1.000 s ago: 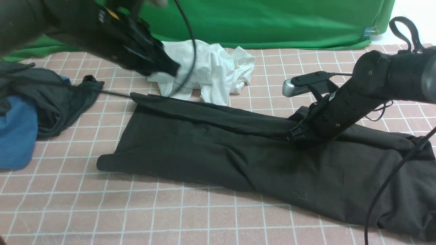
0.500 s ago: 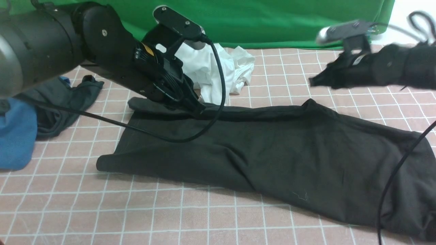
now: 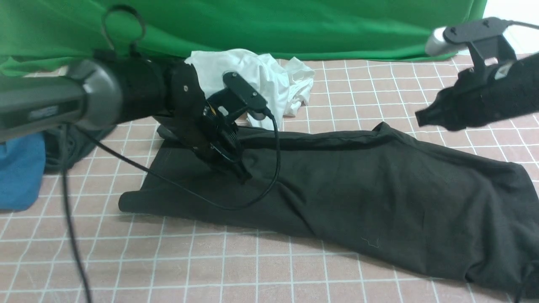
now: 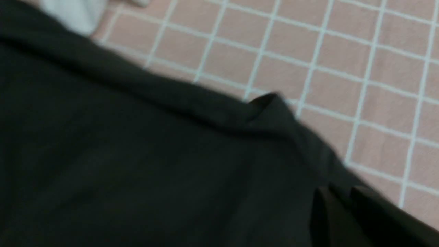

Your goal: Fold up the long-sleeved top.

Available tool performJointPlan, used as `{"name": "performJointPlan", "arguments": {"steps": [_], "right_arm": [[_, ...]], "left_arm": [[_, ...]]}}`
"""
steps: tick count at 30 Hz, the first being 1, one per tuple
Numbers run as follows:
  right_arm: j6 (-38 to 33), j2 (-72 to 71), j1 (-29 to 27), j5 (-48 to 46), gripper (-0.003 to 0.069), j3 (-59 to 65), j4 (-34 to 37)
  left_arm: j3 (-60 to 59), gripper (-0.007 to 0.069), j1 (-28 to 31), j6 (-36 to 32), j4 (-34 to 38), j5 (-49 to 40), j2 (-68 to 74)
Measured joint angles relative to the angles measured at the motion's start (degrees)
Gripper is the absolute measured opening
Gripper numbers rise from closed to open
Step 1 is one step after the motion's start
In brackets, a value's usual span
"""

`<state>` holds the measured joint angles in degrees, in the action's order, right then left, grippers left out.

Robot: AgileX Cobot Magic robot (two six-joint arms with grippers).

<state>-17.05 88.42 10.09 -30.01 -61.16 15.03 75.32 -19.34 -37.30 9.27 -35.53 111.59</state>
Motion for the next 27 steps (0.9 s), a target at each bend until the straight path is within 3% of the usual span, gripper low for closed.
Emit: {"name": "performJointPlan", "arguments": {"steps": [13, 16, 20, 21, 23, 25, 26, 27], "right_arm": [[2.28, -10.21, 3.13, -3.78, 0.0097, 3.51, -0.80], [7.74, -12.37, 3.13, -6.18, 0.0112, 3.51, -5.65], [16.61, -13.22, 2.84, -10.10, 0.0150, 3.51, -15.03], [20.93, -13.22, 1.90, -13.50, 0.0181, 3.69, -19.79], [24.91, -13.08, -1.05, -16.99, 0.0237, 4.38, -22.83], [26.94, -12.95, -6.04, -18.80, 0.0332, 6.15, -23.23], [27.01, -12.95, -6.54, -18.86, 0.0340, 6.36, -23.07], [27.71, -12.95, -10.13, -19.05, 0.0404, 8.12, -21.51]], "left_arm": [[17.76, 0.0020, 6.08, -0.39, -1.66, 6.77, 14.04], [22.21, 0.0020, 7.48, 0.21, -6.16, 13.33, 14.28], [27.35, 0.0020, 8.51, 4.09, -8.58, 13.15, 13.96], [29.39, 0.0020, 8.76, 5.76, -8.70, 10.09, 13.49], [30.79, 0.0020, 8.81, 6.57, -8.09, 5.61, 12.12], [30.57, 0.0020, 8.68, 6.96, -5.43, 0.94, 9.35], [30.50, 0.0020, 8.61, 6.96, -5.43, 0.94, 9.03], [29.49, 0.0020, 8.25, 6.42, -2.71, -0.81, 6.69]]}}
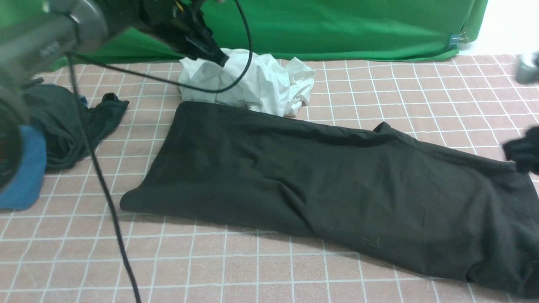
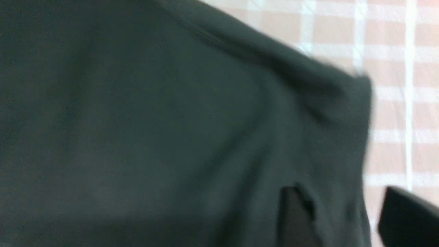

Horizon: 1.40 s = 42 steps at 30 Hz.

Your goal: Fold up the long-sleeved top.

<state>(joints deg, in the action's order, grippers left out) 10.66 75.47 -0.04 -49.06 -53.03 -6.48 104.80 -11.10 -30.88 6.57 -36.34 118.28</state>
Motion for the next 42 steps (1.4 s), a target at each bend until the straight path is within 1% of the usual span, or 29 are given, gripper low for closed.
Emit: {"name": "performJointPlan", "arguments": {"steps": [1, 3, 4, 5, 6, 7, 11, 14, 17, 20, 23, 24, 26, 29, 31, 32, 33, 36, 40, 41, 42], "right_arm": [[0.26, 0.00, -3.02, 0.06, 0.0459, 1.87, 1.91], [0.40, 0.00, -7.36, 1.73, 0.0547, 5.71, 5.45], [0.47, 0.00, -7.36, 1.96, 0.0547, 5.71, 5.82], [0.48, 0.36, -9.56, 3.95, 0.0599, 8.91, 8.30], [0.48, 0.98, -10.91, 5.73, 0.0630, 10.67, 9.83], [0.48, 1.79, -11.77, 7.11, 0.0645, 12.09, 10.59], [0.52, 6.34, -13.98, 12.48, 0.0665, 14.48, 11.63], [0.52, 9.32, -15.33, 15.62, 0.0667, 14.48, 11.89], [0.52, 12.68, -16.82, 18.06, 0.0667, 14.48, 11.96], [0.23, 15.36, -17.01, 18.68, 0.0658, 14.32, 11.86], [-1.54, 16.56, -17.25, 17.92, 0.0610, 13.73, 12.46], [-2.52, 16.76, -17.40, 17.77, 0.0585, 13.67, 12.95], [-5.01, 16.94, -17.57, 17.55, 0.0507, 13.39, 13.99], [-9.70, 16.87, -17.36, 17.57, 0.0290, 13.32, 17.64], [-11.55, 16.32, -16.66, 17.55, 0.0146, 13.32, 19.06], [-12.02, 15.59, -16.43, 17.32, 0.0106, 13.47, 19.31], [-11.98, 15.59, -16.35, 17.32, 0.0103, 13.54, 19.31], [-12.07, 12.16, -16.04, 13.27, 0.0096, 13.88, 18.12], [-8.35, 3.86, -17.46, 5.55, 0.0095, 10.46, 8.71], [-6.52, 1.13, -18.55, 2.38, 0.0095, 9.13, 4.88], [-6.17, 1.13, -18.78, 2.38, 0.0095, 8.91, 4.88]], "left_arm": [[-1.59, 0.0020, -0.51, -0.68, 1.72, -0.29, -2.34], [-5.43, 0.0020, -2.03, -2.15, 4.49, 0.27, -6.50], [-5.43, 0.0020, -2.03, -2.22, 4.68, 0.38, -6.91], [-8.68, 0.0020, -3.67, -2.72, 5.72, 1.65, -9.53], [-11.66, 0.0020, -4.83, -3.18, 6.13, 3.00, -11.53], [-14.15, 0.0020, -6.01, -3.42, 6.42, 4.32, -12.92], [-22.32, 0.0020, -10.50, -5.49, 6.82, 8.63, -16.14], [-25.29, 0.0020, -12.53, -6.70, 6.82, 9.27, -16.63], [-26.92, 0.0020, -13.70, -7.80, 7.02, 9.56, -16.68], [-27.16, 0.0020, -13.92, -7.93, 7.32, 9.63, -16.68], [-27.23, 0.0020, -13.92, -8.04, 7.44, 9.63, -16.77], [-27.23, 0.0020, -13.92, -8.04, 7.49, 9.69, -16.87], [-27.23, 0.0020, -13.92, -8.09, 7.49, 9.74, -16.96], [-27.29, 0.0020, -13.92, -8.09, 7.49, 9.69, -17.37], [-27.46, 0.0020, -13.92, -8.09, 7.55, 9.24, -18.02], [-27.46, 0.0020, -13.92, -8.09, 7.46, 9.03, -18.32], [-27.46, 0.0020, -13.92, -8.09, 7.40, 8.95, -18.39], [-27.46, 0.0020, -13.92, -8.09, 5.97, 7.64, -19.98], [-27.46, 0.0020, -13.32, -8.09, 3.98, 5.73, -23.16], [-27.46, 0.0020, -12.88, -8.09, 3.98, 5.14, -24.16], [-27.46, 0.0020, -12.77, -8.09, 3.98, 5.03, -24.16]]}}
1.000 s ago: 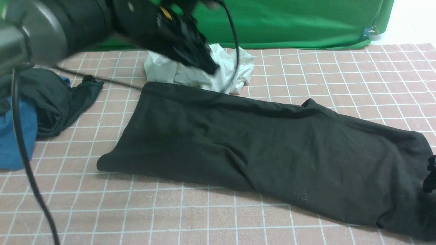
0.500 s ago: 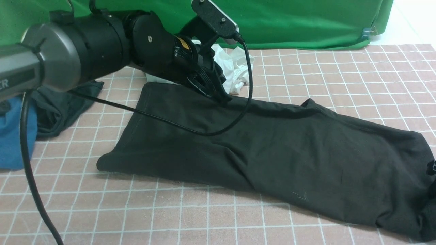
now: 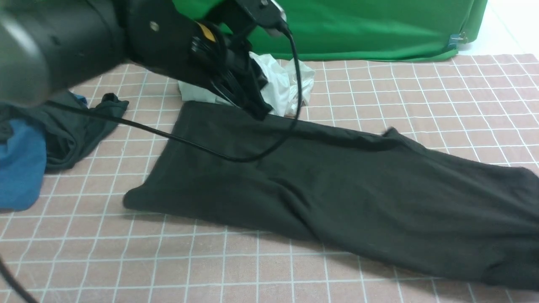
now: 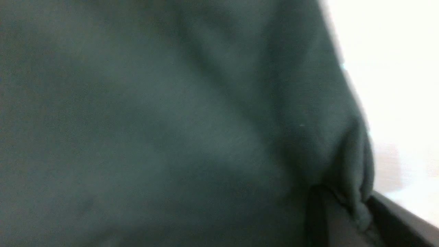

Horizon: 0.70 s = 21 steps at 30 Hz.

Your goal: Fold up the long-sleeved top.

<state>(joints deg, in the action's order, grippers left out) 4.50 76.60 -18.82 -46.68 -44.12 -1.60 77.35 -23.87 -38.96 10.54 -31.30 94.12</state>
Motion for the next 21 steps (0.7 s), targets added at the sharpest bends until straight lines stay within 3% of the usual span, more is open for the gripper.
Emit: {"name": "performJointPlan", "arguments": {"steps": [4, 11, 21], "right_arm": [[3.76, -8.86, -5.84, -6.27, 0.0095, -3.56, -6.69], [0.11, -17.52, -6.78, -8.30, 0.0095, -5.72, -0.91], [-14.30, -23.06, -6.78, -8.96, 0.0095, -11.75, 27.66]], "left_arm": [[0.00, 0.0020, 1.91, 0.00, -0.24, -1.25, -2.02], [0.00, 0.0020, 2.45, 0.00, -0.24, -1.67, -2.23], [-0.13, 0.0020, 2.69, 0.00, -2.98, -2.81, -2.23]]}}
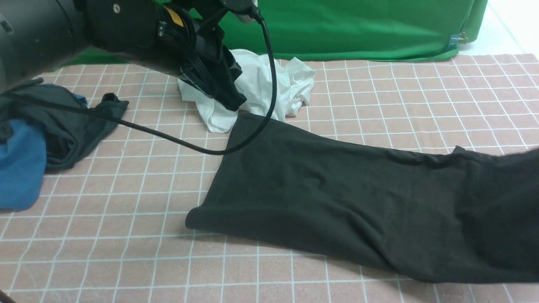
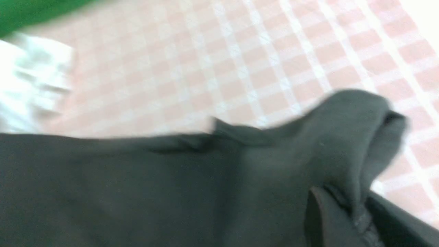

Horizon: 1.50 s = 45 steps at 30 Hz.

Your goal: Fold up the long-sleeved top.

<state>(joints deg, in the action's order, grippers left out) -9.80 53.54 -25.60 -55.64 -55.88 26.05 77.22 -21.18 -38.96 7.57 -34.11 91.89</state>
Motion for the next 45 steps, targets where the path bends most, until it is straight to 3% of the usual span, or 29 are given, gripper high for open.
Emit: {"name": "performJointPlan", "arguments": {"steps": [3, 6, 11, 13, 20, 29, 36, 41, 45], "right_arm": [[-2.86, 0.00, 0.00, 0.06, 0.0095, -1.19, 6.21], [-4.22, 0.30, 0.00, 0.06, 0.0095, -2.20, 8.25], [-5.61, 1.22, 0.00, 0.32, 0.0095, -2.50, 8.72], [-6.38, 1.53, 0.00, 0.32, 0.0095, -2.50, 8.72], [-6.82, 1.68, 0.00, 0.80, 0.0095, -2.50, 7.29], [-6.32, 1.68, 0.00, 1.81, 0.0095, -2.50, 2.71], [-5.34, 1.68, 0.00, 1.81, 0.0095, -2.50, 0.47], [-4.79, 1.68, 0.00, 2.02, 0.0095, -2.50, 0.36], [-4.72, 1.68, 0.00, 2.15, 0.0095, -2.50, 0.36]], "left_arm": [[-1.27, 0.0020, 0.05, -0.13, 1.63, 0.19, -0.06], [-4.43, 0.0020, 0.05, -3.19, 8.38, 1.93, -0.06], [-11.66, 0.0020, -2.30, -19.82, 30.17, 5.02, 0.84], [-12.44, 0.0020, -5.68, -24.12, 35.02, 5.47, 2.99], [-12.63, 0.0020, -14.84, -25.98, 36.57, 10.66, 14.86], [-12.32, 0.0020, -15.94, -25.75, 36.10, 9.69, 20.49], [-12.89, 0.0020, -16.07, -23.55, 33.79, 7.34, 13.97], [-12.75, 0.0020, -16.45, -23.55, 37.27, 11.56, 8.96], [-12.75, 0.0020, -19.95, -25.62, 38.86, 12.73, 13.49]]}}
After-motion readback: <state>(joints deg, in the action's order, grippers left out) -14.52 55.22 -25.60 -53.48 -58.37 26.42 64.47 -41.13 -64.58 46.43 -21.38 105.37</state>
